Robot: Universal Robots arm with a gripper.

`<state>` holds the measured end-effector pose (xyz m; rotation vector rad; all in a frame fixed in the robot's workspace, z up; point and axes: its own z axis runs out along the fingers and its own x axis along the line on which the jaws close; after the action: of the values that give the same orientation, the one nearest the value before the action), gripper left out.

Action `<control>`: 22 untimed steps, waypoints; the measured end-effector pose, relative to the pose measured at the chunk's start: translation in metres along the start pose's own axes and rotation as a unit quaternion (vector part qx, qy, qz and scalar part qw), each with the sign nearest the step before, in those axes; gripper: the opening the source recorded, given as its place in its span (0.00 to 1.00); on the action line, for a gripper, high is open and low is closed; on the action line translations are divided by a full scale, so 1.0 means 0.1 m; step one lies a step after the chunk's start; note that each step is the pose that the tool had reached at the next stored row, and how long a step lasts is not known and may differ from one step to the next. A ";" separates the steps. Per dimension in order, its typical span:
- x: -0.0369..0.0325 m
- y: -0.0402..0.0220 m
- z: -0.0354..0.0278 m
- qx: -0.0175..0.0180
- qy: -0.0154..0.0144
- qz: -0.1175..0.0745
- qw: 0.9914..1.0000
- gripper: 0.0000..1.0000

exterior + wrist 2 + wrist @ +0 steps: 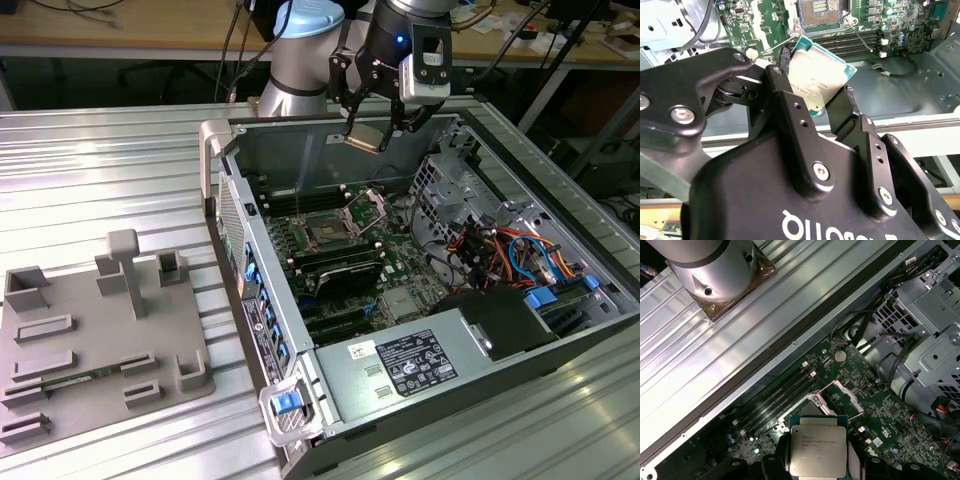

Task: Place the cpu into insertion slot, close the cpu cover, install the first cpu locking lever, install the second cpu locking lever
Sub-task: 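Place the cpu into insertion slot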

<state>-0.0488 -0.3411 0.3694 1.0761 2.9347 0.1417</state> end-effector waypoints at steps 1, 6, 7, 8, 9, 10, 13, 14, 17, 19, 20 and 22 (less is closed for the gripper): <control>0.000 0.000 0.000 0.000 0.000 0.001 1.000 0.55; 0.000 0.000 0.000 0.000 -0.002 0.020 1.000 0.55; 0.000 0.000 0.001 0.000 -0.002 0.024 1.000 0.55; 0.000 0.000 0.001 -0.001 -0.002 0.026 1.000 0.55; 0.000 0.000 0.001 -0.001 -0.003 0.030 1.000 0.55; 0.000 0.000 0.001 -0.001 -0.003 0.033 0.999 0.55; 0.000 0.000 0.002 -0.001 -0.004 0.044 0.999 0.55; 0.000 0.000 0.003 -0.001 -0.004 0.046 0.999 0.55; 0.000 0.000 0.003 -0.001 -0.005 0.051 0.999 0.55; 0.000 0.000 0.003 -0.001 -0.005 0.051 0.999 0.55; 0.000 0.000 0.003 -0.001 -0.005 0.051 0.999 0.55; 0.000 0.000 0.003 -0.001 -0.005 0.051 0.999 0.55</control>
<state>-0.0489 -0.3411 0.3691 1.2244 2.8710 0.1404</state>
